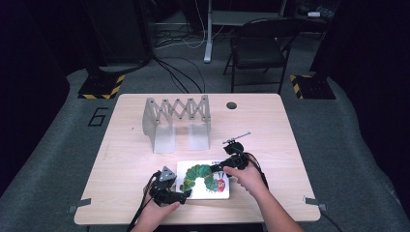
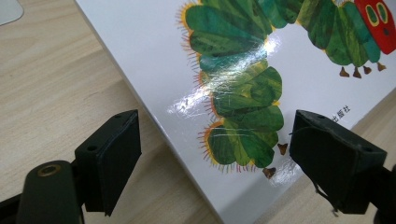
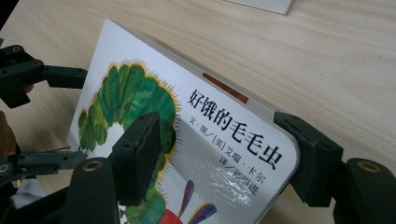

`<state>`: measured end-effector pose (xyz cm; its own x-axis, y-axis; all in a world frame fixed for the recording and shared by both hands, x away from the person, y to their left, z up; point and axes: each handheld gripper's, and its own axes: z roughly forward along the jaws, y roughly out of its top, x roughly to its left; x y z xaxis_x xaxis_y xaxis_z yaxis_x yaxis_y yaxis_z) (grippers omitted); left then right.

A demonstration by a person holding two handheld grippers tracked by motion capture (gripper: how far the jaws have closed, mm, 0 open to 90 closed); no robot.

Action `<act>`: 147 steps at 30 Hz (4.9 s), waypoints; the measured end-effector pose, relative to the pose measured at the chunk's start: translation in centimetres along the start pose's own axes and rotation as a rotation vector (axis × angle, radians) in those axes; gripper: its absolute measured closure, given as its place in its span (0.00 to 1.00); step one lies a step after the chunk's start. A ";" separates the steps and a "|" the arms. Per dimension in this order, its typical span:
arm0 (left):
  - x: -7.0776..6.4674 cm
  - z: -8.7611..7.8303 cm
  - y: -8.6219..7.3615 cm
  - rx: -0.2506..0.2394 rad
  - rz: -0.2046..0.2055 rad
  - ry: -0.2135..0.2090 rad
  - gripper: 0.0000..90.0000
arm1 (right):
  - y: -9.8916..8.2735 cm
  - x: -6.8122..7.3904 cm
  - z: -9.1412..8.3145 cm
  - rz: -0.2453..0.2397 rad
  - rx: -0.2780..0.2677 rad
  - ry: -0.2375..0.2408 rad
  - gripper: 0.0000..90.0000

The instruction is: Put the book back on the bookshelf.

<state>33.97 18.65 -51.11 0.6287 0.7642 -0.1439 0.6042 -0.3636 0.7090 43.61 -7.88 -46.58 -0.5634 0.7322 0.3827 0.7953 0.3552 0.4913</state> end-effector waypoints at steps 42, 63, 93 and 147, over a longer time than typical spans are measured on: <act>1.4 -1.5 1.2 0.003 -0.105 -0.040 0.45 | 0.2 1.5 -1.2 -0.048 -0.040 -0.040 0.45; 2.2 -4.6 3.0 -0.108 -0.016 0.057 0.61 | 1.0 4.8 -3.4 -0.179 -0.108 -0.028 0.42; 2.9 -3.8 3.1 -0.119 0.024 -0.068 0.52 | 0.1 3.2 -2.2 -0.175 0.008 -0.035 0.41; -1.8 -6.2 3.5 -0.049 0.334 -0.071 0.83 | -0.1 1.5 -2.8 -0.161 -0.022 -0.021 0.49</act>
<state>31.92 19.36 -44.09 0.8213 0.5677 0.0559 0.3361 -0.5607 0.7568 42.03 -8.47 -43.83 -0.6781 0.6790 0.2812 0.6900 0.4564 0.5619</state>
